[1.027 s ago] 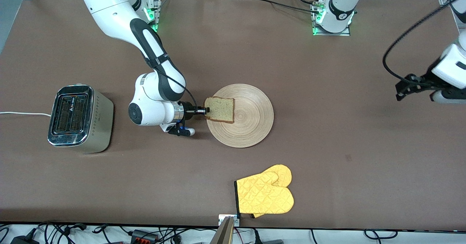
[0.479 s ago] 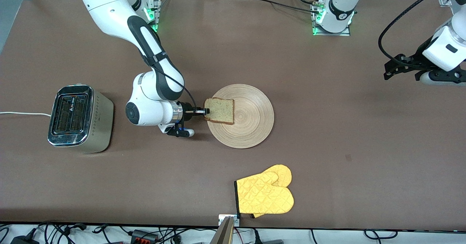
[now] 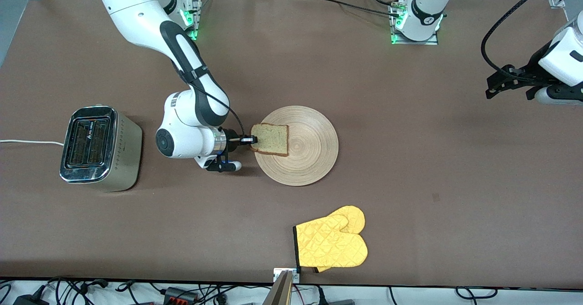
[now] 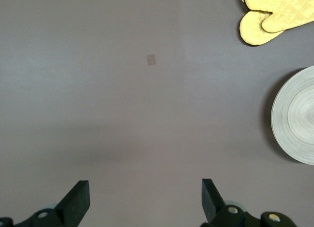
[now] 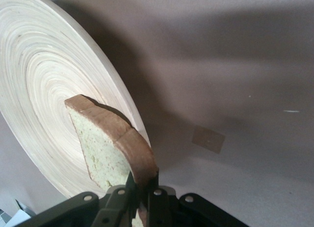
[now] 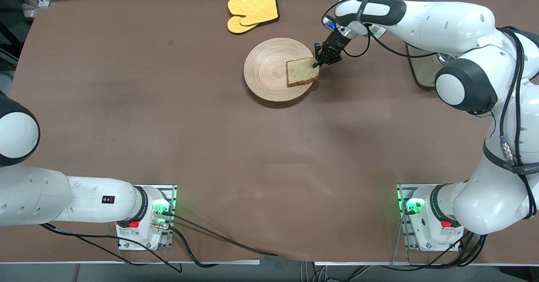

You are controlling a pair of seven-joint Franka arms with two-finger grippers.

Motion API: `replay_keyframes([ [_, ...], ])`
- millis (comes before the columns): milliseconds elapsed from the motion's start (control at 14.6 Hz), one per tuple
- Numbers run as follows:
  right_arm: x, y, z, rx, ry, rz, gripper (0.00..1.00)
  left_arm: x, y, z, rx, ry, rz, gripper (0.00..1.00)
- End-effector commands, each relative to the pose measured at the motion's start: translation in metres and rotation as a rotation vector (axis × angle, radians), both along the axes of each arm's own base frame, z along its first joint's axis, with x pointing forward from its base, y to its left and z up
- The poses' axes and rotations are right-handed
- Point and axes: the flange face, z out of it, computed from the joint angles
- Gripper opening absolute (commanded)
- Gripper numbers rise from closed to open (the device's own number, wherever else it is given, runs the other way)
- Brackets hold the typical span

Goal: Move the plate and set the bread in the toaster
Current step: 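Lift the bread off the plate and carry it to the toaster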

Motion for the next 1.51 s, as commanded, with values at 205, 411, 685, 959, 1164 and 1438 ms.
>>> replay_keyframes([
  [205,0.007,-0.003,0.016,-0.103,-0.094,0.137,0.07,0.001,-0.027,0.015,0.103,-0.008,-0.062,1.00],
  [411,0.005,0.004,0.014,-0.244,-0.174,0.273,0.06,0.003,-0.011,0.014,0.087,-0.005,-0.042,1.00],
  [685,0.021,0.015,0.046,-0.248,-0.241,0.286,0.04,0.003,-0.006,0.011,0.026,0.009,-0.023,1.00],
  [959,0.035,0.013,0.092,-0.250,-0.275,0.260,0.00,0.003,-0.006,0.015,0.024,0.003,-0.023,1.00],
  [1164,0.047,-0.016,0.137,-0.352,-0.320,0.296,0.00,0.004,-0.010,0.015,0.028,-0.005,-0.033,1.00],
  [1438,0.057,-0.093,0.189,-0.465,-0.282,0.241,0.00,0.006,-0.005,0.012,0.033,-0.001,-0.022,1.00],
])
